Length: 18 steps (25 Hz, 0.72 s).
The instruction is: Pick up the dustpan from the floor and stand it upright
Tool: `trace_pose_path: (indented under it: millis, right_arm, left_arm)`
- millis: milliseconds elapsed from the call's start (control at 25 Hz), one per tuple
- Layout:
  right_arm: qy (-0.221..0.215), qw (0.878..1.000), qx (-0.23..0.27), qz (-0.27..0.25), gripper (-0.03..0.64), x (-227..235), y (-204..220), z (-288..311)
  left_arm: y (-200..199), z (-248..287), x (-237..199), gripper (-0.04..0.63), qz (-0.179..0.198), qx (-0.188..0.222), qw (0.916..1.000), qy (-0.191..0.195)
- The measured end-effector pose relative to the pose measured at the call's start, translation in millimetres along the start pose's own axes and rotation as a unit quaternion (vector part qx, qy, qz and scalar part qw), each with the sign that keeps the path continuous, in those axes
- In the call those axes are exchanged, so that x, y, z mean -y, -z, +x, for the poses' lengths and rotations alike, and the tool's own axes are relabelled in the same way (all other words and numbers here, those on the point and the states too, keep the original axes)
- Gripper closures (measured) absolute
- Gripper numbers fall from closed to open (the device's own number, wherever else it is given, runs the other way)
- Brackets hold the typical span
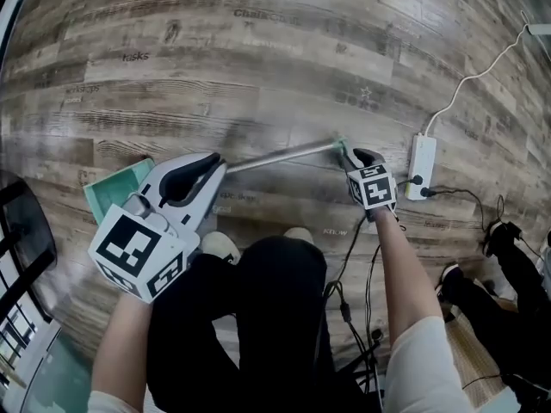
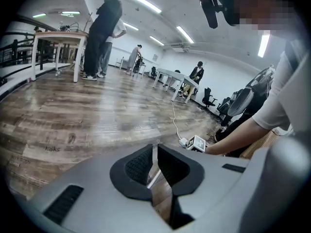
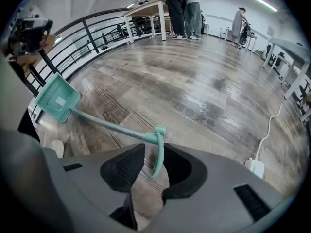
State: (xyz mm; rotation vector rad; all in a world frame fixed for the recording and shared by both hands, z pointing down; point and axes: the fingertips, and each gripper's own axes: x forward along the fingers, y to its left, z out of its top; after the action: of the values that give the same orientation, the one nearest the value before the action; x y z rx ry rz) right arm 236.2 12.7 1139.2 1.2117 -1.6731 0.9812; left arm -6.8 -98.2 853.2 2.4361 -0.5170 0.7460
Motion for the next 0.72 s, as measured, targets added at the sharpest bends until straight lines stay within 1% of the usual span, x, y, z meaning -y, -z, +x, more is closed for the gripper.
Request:
trace_pose_path:
  millis: [120, 360, 400, 440, 560, 720]
  right_arm:
    - [-0.004, 1.0, -0.016, -0.01, 0.483, 1.7, 9.9, 24.2]
    - [0.006, 1.0, -0.026, 0.007, 0.485, 11.5, 21.8, 55.6]
    - [0.01, 1.0, -0.024, 0.012, 0.523, 13.0, 21.3, 57.8]
    - [0.012, 1.0, -0.02, 0.017, 0.545, 13.8, 18.9, 58.0]
    - [0.011, 1.0, -0.014, 0.014, 0.546, 10.6, 10.3, 49.9]
    - [0.011, 1.0, -0.008, 0.004, 0.546, 12.5, 2.4, 23.4]
  left_arm:
    - [6.0, 4.9, -11.6, 0.569, -0.006, 0.006, 1.0, -0.001]
    - [13.5, 10.0, -18.5, 0.569, -0.006, 0.015, 0.9999, 0.003]
    - [13.8, 9.7, -19.3, 0.569, -0.003, 0.015, 0.9999, 0.003]
    - [13.8, 9.2, -20.5, 0.569, 0.0, 0.015, 0.9999, 0.003]
    - [14.2, 6.3, -22.9, 0.569, 0.0, 0.012, 0.9999, -0.003]
    - [6.5, 2.1, -12.9, 0.569, -0.02, 0.015, 0.9997, 0.001]
